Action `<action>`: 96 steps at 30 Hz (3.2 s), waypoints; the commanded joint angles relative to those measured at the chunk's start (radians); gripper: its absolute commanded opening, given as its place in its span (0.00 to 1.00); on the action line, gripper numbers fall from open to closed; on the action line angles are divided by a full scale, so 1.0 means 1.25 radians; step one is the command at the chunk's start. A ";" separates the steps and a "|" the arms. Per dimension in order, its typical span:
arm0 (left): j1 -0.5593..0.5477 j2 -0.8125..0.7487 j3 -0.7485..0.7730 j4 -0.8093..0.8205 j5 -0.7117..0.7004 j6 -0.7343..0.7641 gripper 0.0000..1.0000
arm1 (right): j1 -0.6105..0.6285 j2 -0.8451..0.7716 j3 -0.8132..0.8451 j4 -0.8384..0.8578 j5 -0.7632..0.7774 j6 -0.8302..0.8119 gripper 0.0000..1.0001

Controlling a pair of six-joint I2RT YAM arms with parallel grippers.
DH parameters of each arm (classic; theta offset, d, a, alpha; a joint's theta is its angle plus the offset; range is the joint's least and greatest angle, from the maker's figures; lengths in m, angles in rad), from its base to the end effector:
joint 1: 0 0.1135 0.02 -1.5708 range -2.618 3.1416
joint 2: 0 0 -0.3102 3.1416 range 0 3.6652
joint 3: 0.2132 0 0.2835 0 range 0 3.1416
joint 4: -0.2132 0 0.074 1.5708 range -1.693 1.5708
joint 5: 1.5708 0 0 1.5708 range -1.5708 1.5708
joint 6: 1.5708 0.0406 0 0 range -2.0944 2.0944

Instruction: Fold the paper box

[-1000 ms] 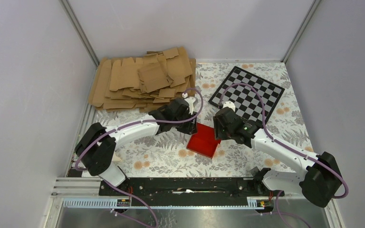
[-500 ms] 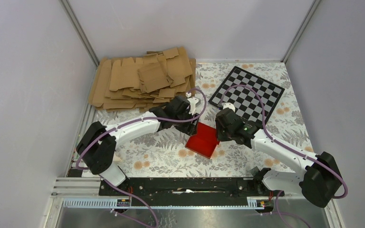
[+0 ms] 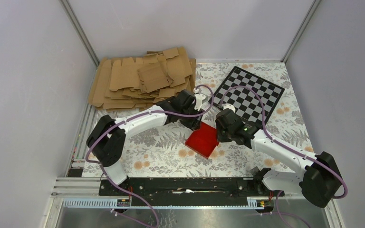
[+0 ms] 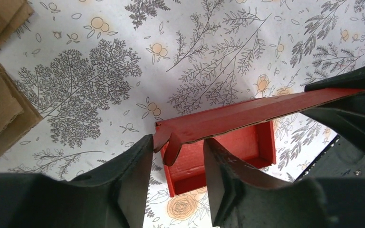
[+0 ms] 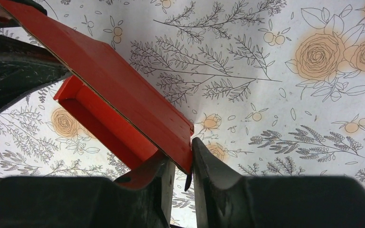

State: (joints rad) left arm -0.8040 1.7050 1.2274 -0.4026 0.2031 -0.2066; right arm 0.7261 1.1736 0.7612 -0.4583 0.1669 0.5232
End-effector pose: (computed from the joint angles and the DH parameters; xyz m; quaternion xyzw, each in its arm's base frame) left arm 0.2769 -0.2992 0.2591 0.3083 0.8846 -0.2465 0.2485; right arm 0.1924 0.1619 0.2562 -0.0664 0.9342 0.1363 0.3230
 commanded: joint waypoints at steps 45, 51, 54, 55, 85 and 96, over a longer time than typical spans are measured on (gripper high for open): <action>-0.013 -0.192 -0.440 0.753 -0.440 -0.189 0.00 | -0.003 0.312 0.164 0.462 0.283 0.121 0.00; -0.014 -0.151 -0.436 0.742 -0.411 -0.214 0.00 | -0.002 0.312 0.097 0.483 0.259 0.110 0.00; -0.016 -0.135 -0.434 0.729 -0.405 -0.222 0.00 | -0.003 0.310 0.072 0.486 0.246 0.108 0.00; -0.016 -0.131 -0.436 0.726 -0.402 -0.229 0.00 | -0.003 0.310 0.063 0.488 0.245 0.108 0.00; -0.030 -0.098 -0.401 0.627 -0.366 -0.216 0.00 | -0.002 0.023 -0.008 0.338 0.010 -0.121 1.00; -0.039 -0.112 -0.412 0.626 -0.345 -0.166 0.00 | -0.002 0.027 0.062 0.274 -0.111 -0.321 0.93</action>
State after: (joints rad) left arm -0.8482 1.5742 0.6987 0.3820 -0.2642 -0.4534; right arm 0.7208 1.2011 0.7906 -0.0891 0.1284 0.2649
